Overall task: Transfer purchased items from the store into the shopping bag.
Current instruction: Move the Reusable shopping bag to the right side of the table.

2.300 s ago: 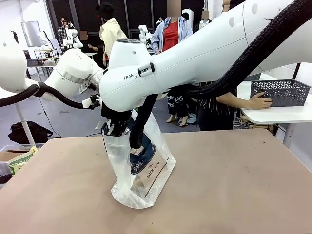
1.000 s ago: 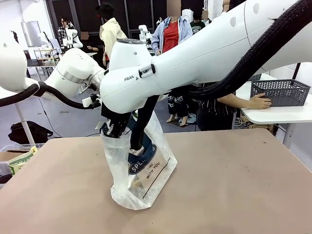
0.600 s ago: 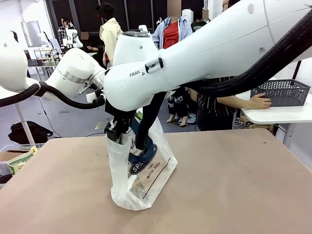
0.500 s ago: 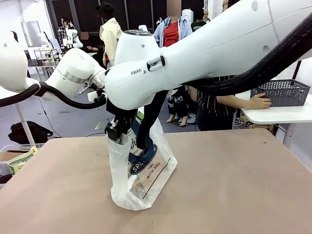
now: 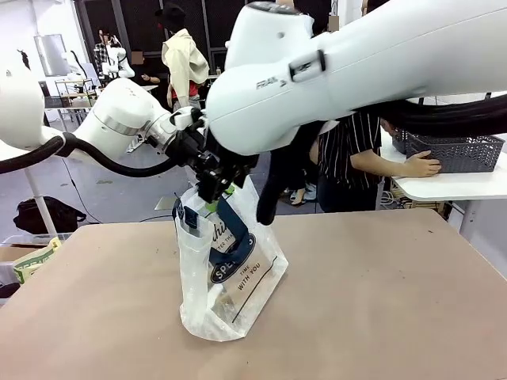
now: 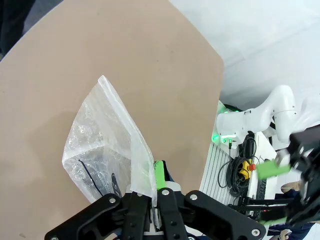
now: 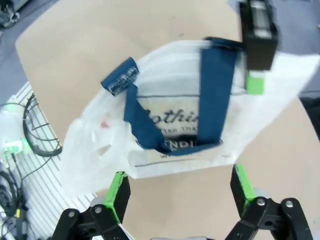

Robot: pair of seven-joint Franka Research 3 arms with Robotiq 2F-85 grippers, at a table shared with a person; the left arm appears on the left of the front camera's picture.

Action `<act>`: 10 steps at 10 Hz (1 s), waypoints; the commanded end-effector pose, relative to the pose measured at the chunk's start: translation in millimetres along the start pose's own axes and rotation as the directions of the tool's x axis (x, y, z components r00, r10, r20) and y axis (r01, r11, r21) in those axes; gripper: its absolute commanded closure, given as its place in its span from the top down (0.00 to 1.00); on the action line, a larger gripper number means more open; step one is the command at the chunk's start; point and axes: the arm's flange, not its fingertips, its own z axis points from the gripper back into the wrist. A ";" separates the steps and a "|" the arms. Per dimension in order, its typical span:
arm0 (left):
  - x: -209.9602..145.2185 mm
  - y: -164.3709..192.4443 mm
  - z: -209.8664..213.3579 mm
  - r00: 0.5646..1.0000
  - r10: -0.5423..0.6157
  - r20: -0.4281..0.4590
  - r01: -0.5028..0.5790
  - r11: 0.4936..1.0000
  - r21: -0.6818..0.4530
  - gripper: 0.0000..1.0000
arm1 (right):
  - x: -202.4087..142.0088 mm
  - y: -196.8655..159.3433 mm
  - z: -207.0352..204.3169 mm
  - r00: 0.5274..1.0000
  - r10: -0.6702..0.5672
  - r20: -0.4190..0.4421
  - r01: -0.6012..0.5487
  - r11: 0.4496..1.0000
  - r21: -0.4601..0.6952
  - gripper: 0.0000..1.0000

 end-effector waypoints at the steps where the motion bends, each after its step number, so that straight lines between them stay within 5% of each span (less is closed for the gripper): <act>1: -6.5 0.6 -0.1 1.000 -0.010 -0.011 0.010 1.000 0.007 0.00 | -31.8 -8.2 18.0 0.995 -0.092 0.045 0.093 0.995 -0.039 1.00; 5: -11.7 -4.0 0.7 1.000 -0.020 -0.010 0.020 1.000 0.019 0.00 | -90.3 -87.9 54.9 0.928 -0.373 0.000 0.365 0.908 -0.207 1.00; 10: -0.6 -6.2 -0.7 0.999 -0.014 -0.044 0.017 0.998 0.059 0.00 | -234.7 -205.6 77.3 0.609 -0.790 -0.067 0.721 0.587 -0.368 1.00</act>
